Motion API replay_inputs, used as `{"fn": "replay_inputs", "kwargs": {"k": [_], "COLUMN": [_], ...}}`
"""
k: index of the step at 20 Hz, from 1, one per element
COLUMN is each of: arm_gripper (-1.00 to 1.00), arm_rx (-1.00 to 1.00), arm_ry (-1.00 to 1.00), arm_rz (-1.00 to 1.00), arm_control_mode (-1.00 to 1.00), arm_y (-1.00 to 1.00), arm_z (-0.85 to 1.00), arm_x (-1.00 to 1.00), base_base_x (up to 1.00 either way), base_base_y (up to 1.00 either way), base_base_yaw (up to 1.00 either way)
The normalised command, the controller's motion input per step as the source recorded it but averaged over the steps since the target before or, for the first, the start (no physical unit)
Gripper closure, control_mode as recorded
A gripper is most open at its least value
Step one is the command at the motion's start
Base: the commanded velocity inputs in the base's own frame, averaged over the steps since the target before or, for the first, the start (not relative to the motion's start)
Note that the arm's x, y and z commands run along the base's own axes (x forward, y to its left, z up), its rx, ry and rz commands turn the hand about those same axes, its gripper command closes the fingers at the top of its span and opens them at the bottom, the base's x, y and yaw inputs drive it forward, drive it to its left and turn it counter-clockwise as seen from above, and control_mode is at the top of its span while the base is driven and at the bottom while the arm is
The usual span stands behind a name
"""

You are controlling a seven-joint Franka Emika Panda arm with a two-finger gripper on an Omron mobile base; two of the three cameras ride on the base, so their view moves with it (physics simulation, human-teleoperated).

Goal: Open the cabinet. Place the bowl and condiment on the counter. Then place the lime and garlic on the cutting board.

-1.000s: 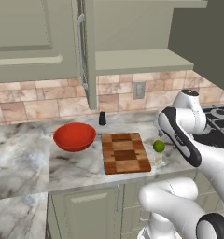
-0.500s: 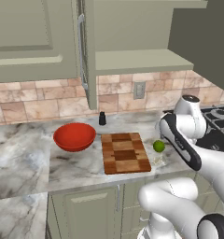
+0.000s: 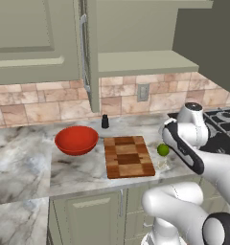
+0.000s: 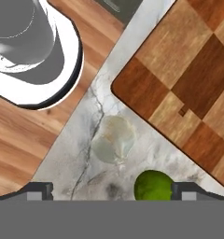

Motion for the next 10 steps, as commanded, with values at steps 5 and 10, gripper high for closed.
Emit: {"fn": "replay_inputs", "kwargs": {"k": [5, 10], "arm_gripper": [-1.00, -1.00], "arm_rx": [0.00, 0.00], "arm_ry": [0.00, 0.00], "arm_rz": [0.03, 0.02], "arm_control_mode": [-1.00, -1.00], "arm_y": [-0.14, -0.06], "arm_z": [-0.05, -0.03], "arm_x": [0.20, 0.25], "base_base_x": [0.00, 0.00], "base_base_y": [0.00, 0.00], "base_base_yaw": [0.00, 0.00]}}
